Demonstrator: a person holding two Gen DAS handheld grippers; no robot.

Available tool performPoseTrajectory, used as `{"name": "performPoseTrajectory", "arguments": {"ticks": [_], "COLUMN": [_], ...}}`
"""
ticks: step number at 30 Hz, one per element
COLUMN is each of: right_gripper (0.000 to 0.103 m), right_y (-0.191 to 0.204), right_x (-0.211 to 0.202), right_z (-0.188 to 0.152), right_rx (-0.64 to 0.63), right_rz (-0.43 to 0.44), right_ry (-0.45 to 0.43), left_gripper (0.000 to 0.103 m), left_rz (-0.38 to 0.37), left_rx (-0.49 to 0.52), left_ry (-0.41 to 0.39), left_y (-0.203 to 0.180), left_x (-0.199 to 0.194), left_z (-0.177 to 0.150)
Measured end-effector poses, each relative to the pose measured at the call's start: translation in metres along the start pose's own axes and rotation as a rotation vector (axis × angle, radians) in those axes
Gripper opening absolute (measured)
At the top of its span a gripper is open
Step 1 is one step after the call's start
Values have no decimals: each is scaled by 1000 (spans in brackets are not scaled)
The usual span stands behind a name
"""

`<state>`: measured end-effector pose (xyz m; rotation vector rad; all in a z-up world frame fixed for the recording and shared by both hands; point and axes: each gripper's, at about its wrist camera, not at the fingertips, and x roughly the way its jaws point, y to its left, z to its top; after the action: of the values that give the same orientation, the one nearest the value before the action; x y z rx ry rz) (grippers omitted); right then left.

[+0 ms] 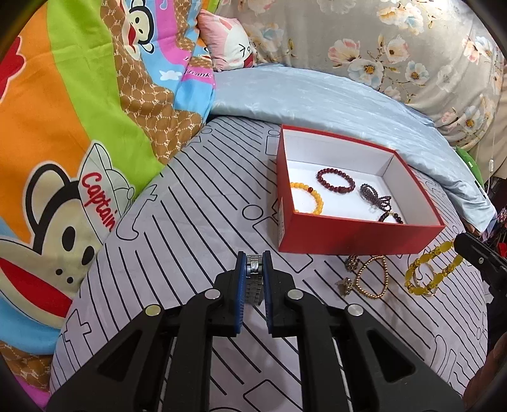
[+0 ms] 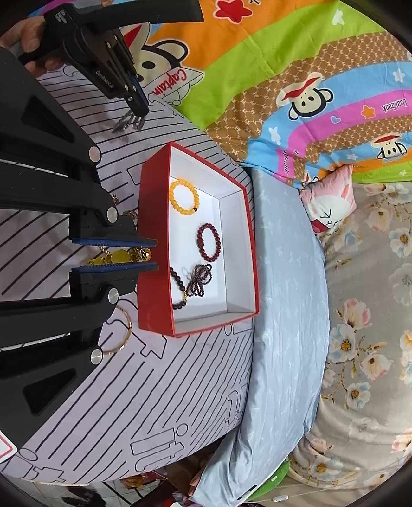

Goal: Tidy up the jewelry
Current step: 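Lift the watch with the left tool while the right tool lifts the yellow bracelet toward the box, then lower the watch with the left tool into the red box while the right tool lowers the yellow bracelet in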

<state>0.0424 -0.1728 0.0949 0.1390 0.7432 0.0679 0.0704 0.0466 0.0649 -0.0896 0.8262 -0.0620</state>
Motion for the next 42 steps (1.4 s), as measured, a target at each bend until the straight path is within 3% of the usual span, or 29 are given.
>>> {"name": "performPoseTrajectory", "arguments": {"ticks": [9,18,28,42], "right_gripper": [9,9,9,9], "right_y": [-13,-18,-17,-27], "right_x": [-9,-8,27,84], "right_z": [14,55,95,121], "right_rx": [-1,-16,-42,-37], "right_rz": [18,40,20,-11], "right_ry": [-21,-63,-67,-31], "left_gripper": [10,10,10,10], "left_rz": [-10,-40,-84,-96], "left_rx": [53,120,170,163], "left_ry": [-28,-104,-107,-44], "left_y": [-16,-46,-83,-97], "left_x": [-14,-18,17,76], "left_z": [20,63,100,112]}}
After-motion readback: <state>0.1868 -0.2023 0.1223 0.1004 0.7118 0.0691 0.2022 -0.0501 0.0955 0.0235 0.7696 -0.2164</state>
